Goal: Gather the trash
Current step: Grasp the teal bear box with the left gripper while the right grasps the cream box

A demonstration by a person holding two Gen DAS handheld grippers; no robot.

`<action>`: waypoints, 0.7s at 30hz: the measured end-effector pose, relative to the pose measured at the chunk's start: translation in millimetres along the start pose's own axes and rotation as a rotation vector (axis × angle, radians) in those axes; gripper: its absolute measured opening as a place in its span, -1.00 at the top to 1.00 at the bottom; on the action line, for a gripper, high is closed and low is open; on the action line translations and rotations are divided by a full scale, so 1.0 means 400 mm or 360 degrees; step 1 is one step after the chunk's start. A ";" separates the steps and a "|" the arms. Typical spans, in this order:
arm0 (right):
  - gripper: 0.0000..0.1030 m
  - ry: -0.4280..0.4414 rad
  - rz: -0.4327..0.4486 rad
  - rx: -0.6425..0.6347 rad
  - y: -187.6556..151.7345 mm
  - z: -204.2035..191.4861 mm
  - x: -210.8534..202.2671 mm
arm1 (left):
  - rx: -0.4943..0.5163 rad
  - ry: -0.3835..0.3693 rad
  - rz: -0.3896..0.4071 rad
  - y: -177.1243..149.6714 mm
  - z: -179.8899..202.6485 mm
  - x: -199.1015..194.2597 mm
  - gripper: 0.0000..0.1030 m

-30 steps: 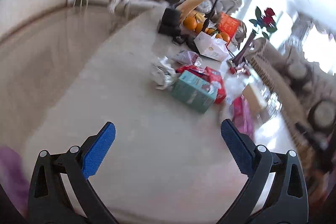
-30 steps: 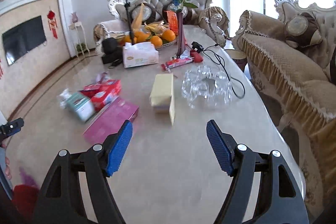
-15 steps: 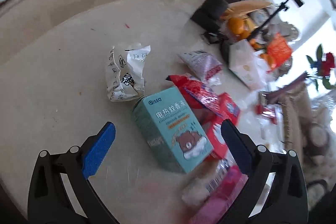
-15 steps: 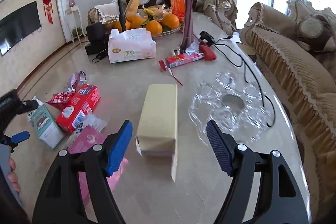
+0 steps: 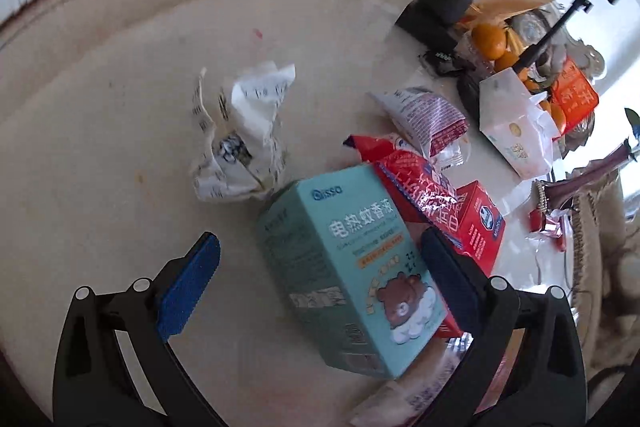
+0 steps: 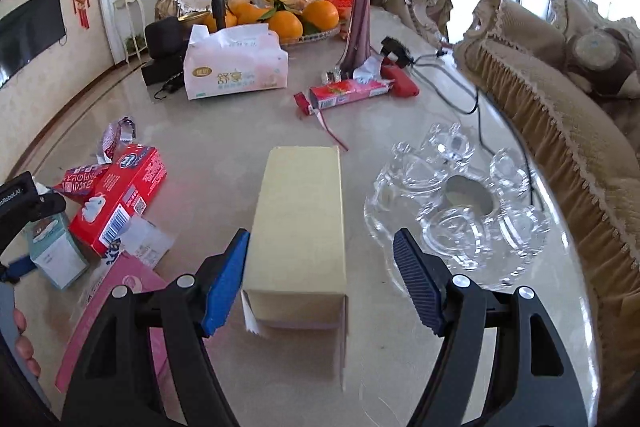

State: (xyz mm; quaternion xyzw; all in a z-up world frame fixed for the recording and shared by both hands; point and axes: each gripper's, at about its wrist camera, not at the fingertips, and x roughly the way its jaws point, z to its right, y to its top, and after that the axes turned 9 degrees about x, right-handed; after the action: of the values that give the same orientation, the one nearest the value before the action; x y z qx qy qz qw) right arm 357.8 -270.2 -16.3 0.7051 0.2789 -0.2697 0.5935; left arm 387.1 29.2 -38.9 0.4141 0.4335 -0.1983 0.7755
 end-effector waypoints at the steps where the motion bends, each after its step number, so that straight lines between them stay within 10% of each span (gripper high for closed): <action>1: -0.35 -0.0010 -0.0004 -0.0009 -0.001 -0.005 0.003 | 0.0008 0.0001 -0.0008 0.001 0.008 0.004 -0.89; 8: -0.35 -0.0044 -0.0046 -0.0054 -0.005 -0.018 0.033 | 0.0257 0.0139 0.0016 -0.015 0.050 0.028 -0.89; 21: -0.35 -0.0026 -0.0056 -0.0127 -0.027 -0.018 0.016 | 0.0705 -0.0218 -0.0003 -0.037 -0.149 -0.056 -0.89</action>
State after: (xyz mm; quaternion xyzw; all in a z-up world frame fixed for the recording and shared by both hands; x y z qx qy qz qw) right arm 355.0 -261.2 -27.2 0.6737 0.2969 -0.2745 0.6186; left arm 334.7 68.0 -43.8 0.5594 0.3261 -0.3169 0.6930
